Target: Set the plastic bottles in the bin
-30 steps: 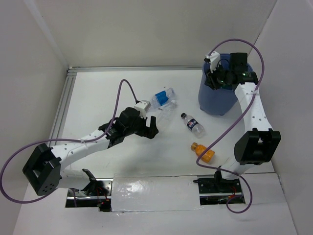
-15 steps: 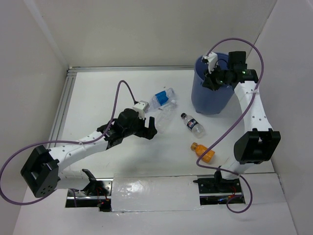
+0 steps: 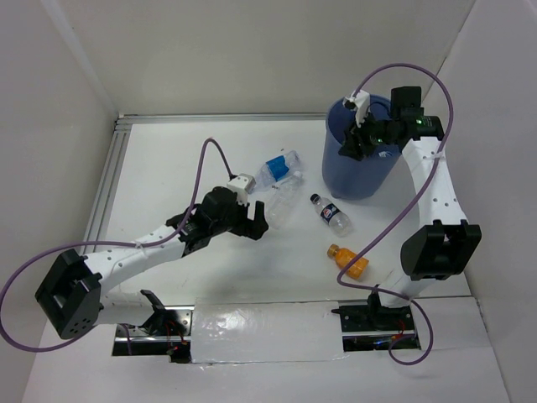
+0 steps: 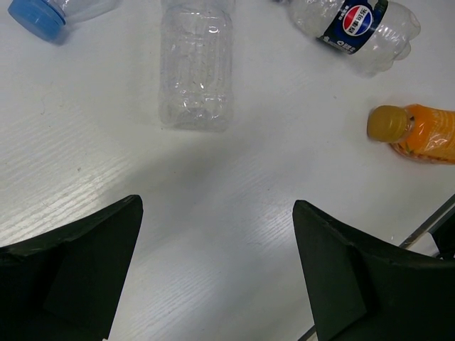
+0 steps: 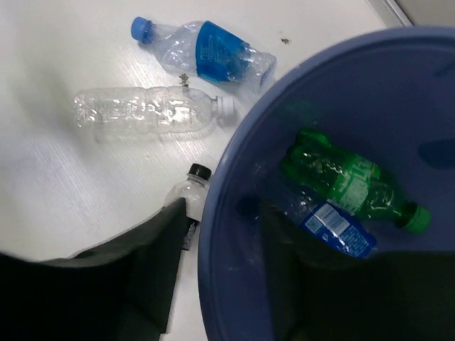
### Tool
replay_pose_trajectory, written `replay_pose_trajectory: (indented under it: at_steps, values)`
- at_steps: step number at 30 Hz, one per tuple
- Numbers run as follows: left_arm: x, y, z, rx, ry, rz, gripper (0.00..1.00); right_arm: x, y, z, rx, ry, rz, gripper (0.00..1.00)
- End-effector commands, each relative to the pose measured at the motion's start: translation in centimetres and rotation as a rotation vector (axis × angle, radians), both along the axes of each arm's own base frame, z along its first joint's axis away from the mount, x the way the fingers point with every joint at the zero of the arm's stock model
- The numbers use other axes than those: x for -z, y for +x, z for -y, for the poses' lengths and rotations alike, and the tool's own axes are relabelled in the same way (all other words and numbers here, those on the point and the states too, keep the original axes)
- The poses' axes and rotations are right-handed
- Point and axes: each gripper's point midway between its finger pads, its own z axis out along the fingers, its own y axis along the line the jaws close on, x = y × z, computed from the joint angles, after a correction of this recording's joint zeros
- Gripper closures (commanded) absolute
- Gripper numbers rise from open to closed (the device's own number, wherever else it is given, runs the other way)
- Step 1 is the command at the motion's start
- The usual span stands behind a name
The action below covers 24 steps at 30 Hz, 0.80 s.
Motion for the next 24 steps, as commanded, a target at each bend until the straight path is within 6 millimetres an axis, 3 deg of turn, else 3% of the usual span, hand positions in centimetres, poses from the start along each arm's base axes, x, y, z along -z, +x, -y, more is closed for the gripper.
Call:
replay_pose_trajectory:
  at_steps: [1,2,6,10,11,14,15,17,20,21,22,23,24]
  values:
    - [-1.5,2.1,0.0,-0.015,-0.018,0.053,0.01,-1.8,-1.5,-1.6,-0.072,0.032,0.041,0.44]
    - [-1.2,2.3,-0.2,-0.013,-0.009,0.048,0.01,-1.8,-1.5,-1.6,-0.072,0.032,0.041,0.29]
    - [-1.3,4.2,0.0,0.007,-0.001,0.062,0.01,-2.9,-2.2,-1.2,-0.068,0.026,0.079,0.04]
    - [-2.0,5.9,1.2,0.023,0.017,0.082,0.01,-6.5,-2.4,-0.5,-0.038,0.031,0.232,0.0]
    - [-2.1,6.2,1.4,0.029,0.024,0.09,0.01,-8.8,-2.8,-0.5,-0.034,0.034,0.323,0.0]
    - [-1.9,6.6,1.9,0.037,0.024,0.083,0.01,-11.1,-3.0,0.2,0.029,0.026,0.422,0.0]
    - [-1.9,6.6,1.9,0.037,0.024,0.083,0.01,-12.7,-4.1,-0.2,0.004,0.031,0.487,0.0]
    - [-1.2,6.4,1.7,0.038,0.034,0.069,0.01,-12.6,-5.3,-1.4,-0.077,0.044,0.487,0.0]
    - [-0.2,5.6,0.3,0.006,0.04,0.047,0.01,-10.0,-8.8,-5.2,-0.265,0.084,0.339,0.27]
    - [-0.7,5.6,-0.4,-0.007,0.031,0.058,0.01,-8.8,-9.7,-6.0,-0.29,0.092,0.27,0.37]
    - [-0.7,5.2,-0.6,-0.012,0.025,0.053,0.01,-7.6,-10.1,-6.6,-0.309,0.096,0.231,0.56]
    - [-0.1,4.9,-1.3,-0.02,0.032,0.045,0.01,-5.0,-10.7,-7.5,-0.331,0.086,0.162,0.65]
    - [-0.2,4.6,-1.5,-0.021,0.03,0.047,0.01,-4.6,-10.8,-7.8,-0.317,0.069,0.174,0.72]
